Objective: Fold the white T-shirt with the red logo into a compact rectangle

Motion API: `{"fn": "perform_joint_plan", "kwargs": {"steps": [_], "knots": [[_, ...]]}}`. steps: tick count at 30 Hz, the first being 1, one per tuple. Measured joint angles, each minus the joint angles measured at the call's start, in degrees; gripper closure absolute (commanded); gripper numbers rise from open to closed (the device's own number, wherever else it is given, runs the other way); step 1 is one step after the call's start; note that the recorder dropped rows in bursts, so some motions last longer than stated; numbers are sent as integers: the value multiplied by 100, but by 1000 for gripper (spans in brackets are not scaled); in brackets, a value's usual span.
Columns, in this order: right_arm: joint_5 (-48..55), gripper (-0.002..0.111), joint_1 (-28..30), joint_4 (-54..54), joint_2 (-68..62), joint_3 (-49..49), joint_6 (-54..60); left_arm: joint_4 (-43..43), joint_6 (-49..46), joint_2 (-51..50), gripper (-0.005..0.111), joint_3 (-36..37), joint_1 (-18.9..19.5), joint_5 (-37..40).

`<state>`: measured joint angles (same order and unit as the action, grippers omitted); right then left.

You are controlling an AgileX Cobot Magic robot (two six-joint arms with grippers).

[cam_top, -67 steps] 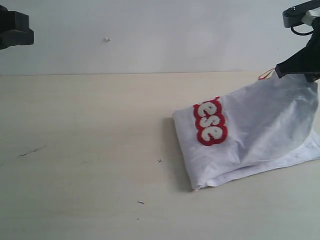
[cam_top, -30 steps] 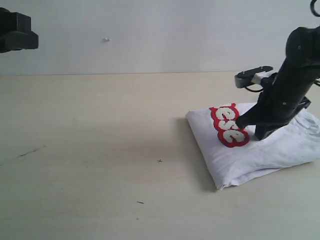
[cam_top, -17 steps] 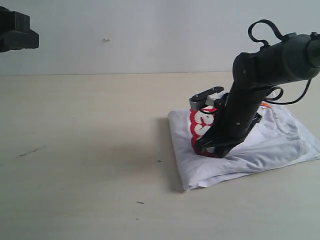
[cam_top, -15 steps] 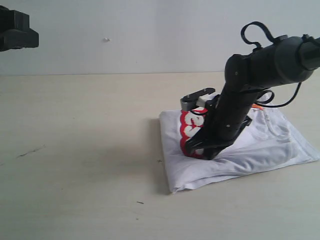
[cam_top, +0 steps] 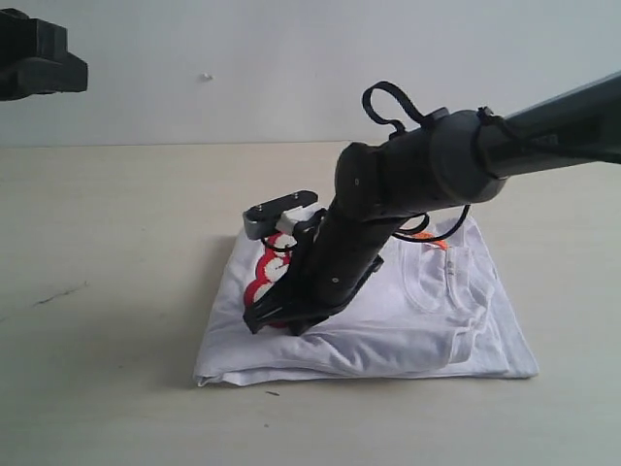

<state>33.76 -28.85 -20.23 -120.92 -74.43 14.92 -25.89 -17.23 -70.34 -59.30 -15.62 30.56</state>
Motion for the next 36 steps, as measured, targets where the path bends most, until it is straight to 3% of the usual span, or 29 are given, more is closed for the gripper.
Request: {"fn": "perform_joint_plan", "kwargs": {"steps": [7,11,14,24,32,36], "knots": [[254,108,-31,119,234,-408,-161,-10,-14,9,73,0,0,0],[83,108,194,1879,1223,-40,-1601,-42,-14,127,73,0,0,36],[61,108,820,2781,1170,483,-2497,-53,-14,249,73,0,0,50],[-974,108,1035,2664,80,389,-2621,-114,-14,331,73,0,0,58],[-723,108,931,1896,-197,-91,-1813,-126,-27,331,73,0,0,33],[-174,108,575,1842,-82,-91,-1538,-126,-27,331,73,0,0,31]]}}
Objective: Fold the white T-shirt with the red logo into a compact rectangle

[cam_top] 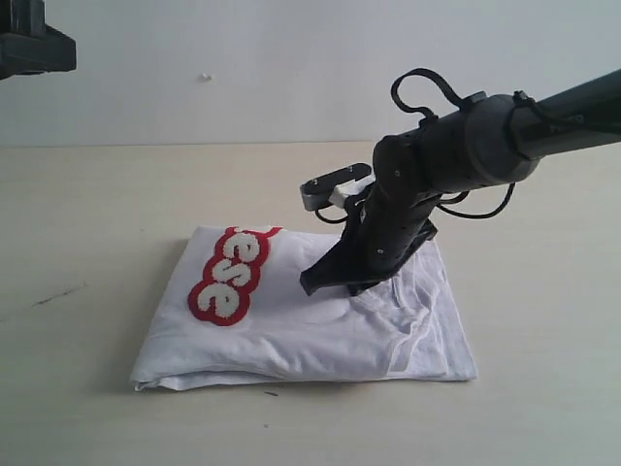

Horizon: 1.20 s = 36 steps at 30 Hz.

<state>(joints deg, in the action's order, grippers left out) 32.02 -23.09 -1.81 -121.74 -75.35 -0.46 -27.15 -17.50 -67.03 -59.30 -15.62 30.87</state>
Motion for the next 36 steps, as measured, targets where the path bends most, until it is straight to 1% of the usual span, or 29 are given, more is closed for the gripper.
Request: {"fn": "perform_joint_plan", "kwargs": {"steps": [7,10,12,15,17,20,22,26,32,36], "knots": [[85,108,-111,16,49,-67,-267,-11,-9,0,73,0,0,11],[39,108,-322,24,290,-67,-256,-40,-9,0,73,0,0,11],[-584,108,-608,24,471,-67,-256,-44,-9,0,73,0,0,11],[-995,108,-689,-16,343,-209,-336,-44,-21,0,73,0,0,11],[-908,108,-688,-16,51,-444,-377,-44,-32,0,73,0,0,11],[-352,108,-688,-16,-624,-1091,-416,-44,-29,0,73,0,0,11],[-176,108,-688,-16,-863,-1544,-488,-44,-44,0,73,0,0,11],[-30,108,-688,-16,-1097,-1999,-551,-54,-48,0,73,0,0,11],[134,108,-688,-16,-1106,-2126,-627,-54,-63,0,73,0,0,11],[248,108,-688,-16,-745,-2090,-637,-54,-63,21,73,0,0,46]]}}
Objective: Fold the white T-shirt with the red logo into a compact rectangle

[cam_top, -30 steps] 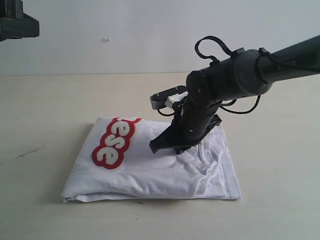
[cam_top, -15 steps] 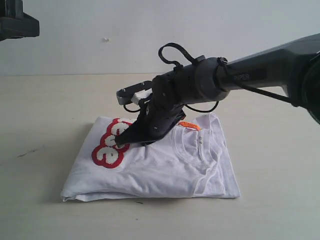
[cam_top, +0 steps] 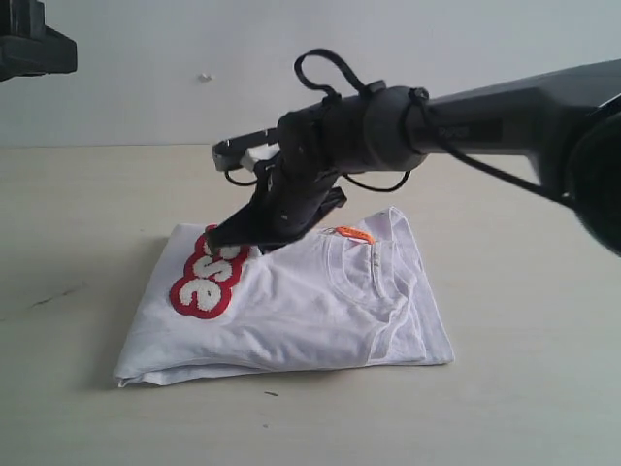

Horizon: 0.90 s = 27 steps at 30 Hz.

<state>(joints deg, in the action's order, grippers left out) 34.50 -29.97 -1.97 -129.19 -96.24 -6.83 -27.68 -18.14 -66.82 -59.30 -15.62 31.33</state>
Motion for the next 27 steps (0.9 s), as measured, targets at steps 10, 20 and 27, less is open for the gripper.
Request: {"fn": "perform_joint_plan", "kwargs": {"steps": [10,20,27], "knots": [[-805,108,0,32,2189,1380,22,0,-75,439,73,15,0,3],[-1822,108,0,32,4770,3342,22,21,-89,1507,107,723,0,-208],[-2393,108,0,32,6618,4499,22,83,-102,2700,107,1484,0,-569]]}}
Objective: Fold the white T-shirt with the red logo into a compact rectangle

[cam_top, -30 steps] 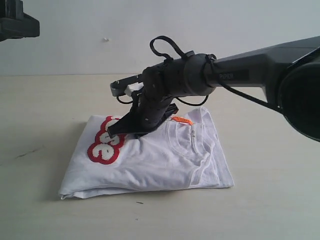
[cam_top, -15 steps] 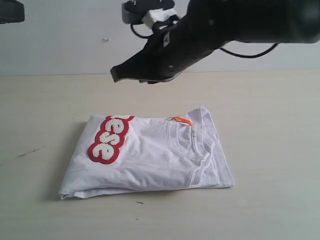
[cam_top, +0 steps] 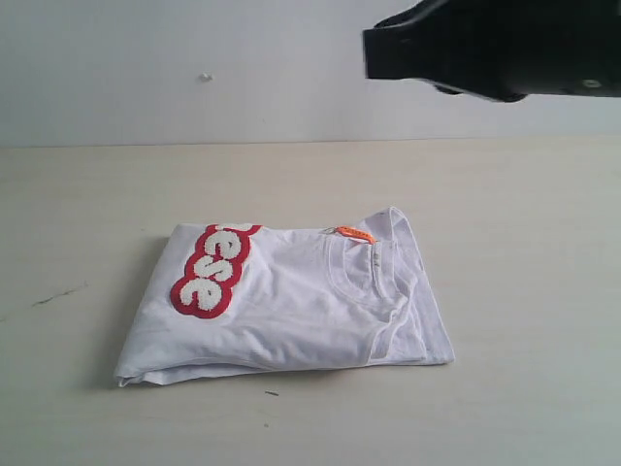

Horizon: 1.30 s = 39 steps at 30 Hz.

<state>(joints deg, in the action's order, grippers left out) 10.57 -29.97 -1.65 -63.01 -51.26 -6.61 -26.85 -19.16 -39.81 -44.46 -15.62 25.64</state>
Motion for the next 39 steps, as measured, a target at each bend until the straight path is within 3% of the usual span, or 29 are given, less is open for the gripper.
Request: {"fn": "perform_joint_plan", "kwargs": {"steps": [21,28,39], "knots": [[-386,108,0,0,4370,1708,0,210,-37,3157,107,694,0,-10],[-351,108,0,0,5058,1867,0,210,-37,3925,107,694,0,257],[-383,108,0,-33,5153,1867,-218,134,115,3968,107,694,0,910]]}}
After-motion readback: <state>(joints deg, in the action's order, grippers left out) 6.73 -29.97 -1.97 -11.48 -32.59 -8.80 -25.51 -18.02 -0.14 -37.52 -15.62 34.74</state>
